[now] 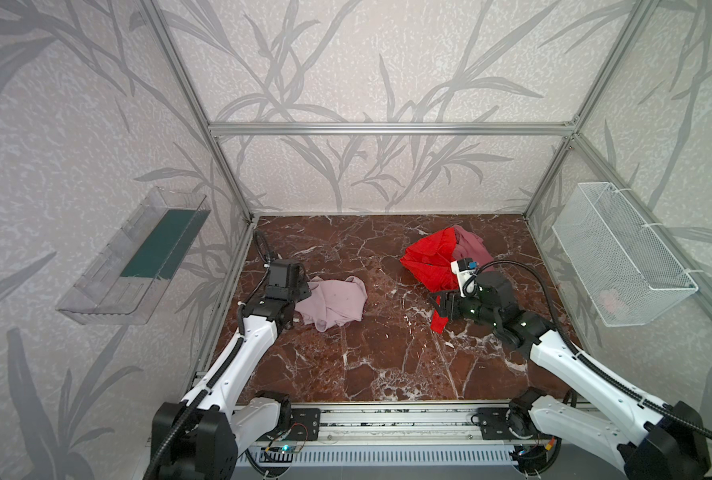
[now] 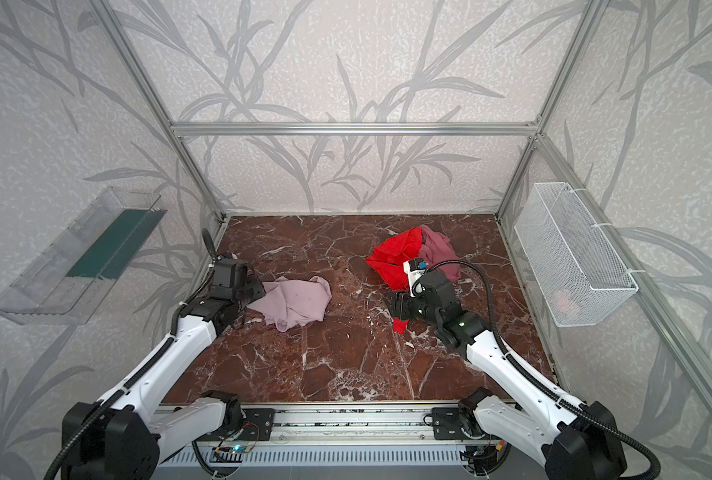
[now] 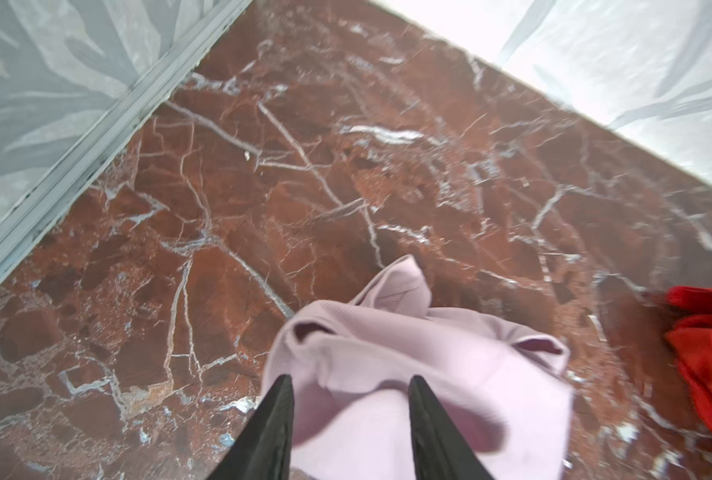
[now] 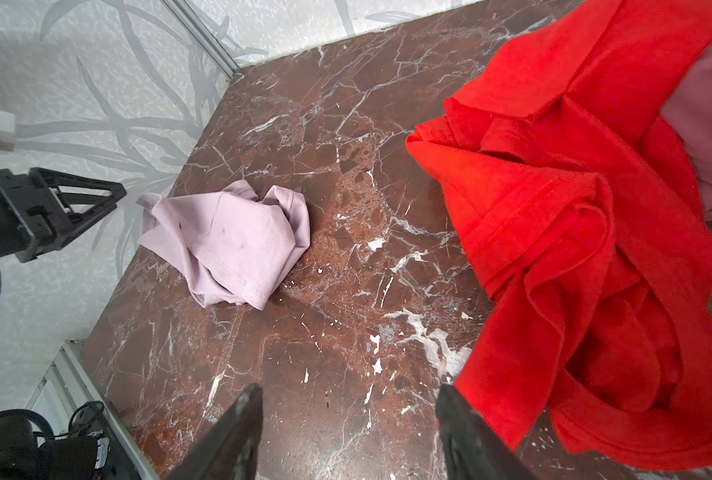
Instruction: Pick out a specific cloth from the pile
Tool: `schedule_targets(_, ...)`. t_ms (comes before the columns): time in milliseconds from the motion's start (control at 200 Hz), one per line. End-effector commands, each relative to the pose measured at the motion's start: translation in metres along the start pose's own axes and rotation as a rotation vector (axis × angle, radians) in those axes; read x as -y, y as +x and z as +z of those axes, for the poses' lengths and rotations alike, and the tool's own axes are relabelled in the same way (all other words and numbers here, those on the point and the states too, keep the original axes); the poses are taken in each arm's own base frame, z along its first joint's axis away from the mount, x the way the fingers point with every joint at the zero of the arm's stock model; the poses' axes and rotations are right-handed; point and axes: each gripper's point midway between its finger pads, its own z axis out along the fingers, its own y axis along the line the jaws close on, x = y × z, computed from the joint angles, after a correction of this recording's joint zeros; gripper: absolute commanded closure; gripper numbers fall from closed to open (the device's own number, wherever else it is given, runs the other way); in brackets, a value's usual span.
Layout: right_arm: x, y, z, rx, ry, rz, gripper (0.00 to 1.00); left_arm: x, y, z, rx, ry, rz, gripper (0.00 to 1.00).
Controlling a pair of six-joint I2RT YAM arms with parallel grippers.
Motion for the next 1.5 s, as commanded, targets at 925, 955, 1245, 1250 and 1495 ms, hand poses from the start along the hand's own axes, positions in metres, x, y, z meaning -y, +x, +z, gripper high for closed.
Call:
schedule_targets(925, 0.006, 0.005, -0.028, 0.05, 0.017, -0.001, 0.34, 0.135, 0.116, 0.06, -0.277, 0.128, 0.389, 0.45)
schedule_targets(955, 0.007, 0.006, -0.028, 0.046, 0.02, 0.001, 0.34, 0.134, 0.119, 0.062, -0.284, 0.121, 0.395, 0.45)
schedule_targets(1245, 0.007, 0.007, -0.025, 0.041, 0.017, 0.007, 0.34, 0.113, 0.128, 0.076, -0.292, 0.009, 0.428, 0.72)
schedule_targets(1250, 0.007, 0.007, -0.025, 0.041, 0.016, 0.007, 0.34, 0.113, 0.128, 0.077, -0.292, 0.008, 0.428, 0.73)
schedule_targets(1495, 0.006, 0.005, -0.023, 0.038, 0.011, 0.015, 0.34, 0.097, 0.122, 0.089, -0.283, -0.052, 0.422, 1.0)
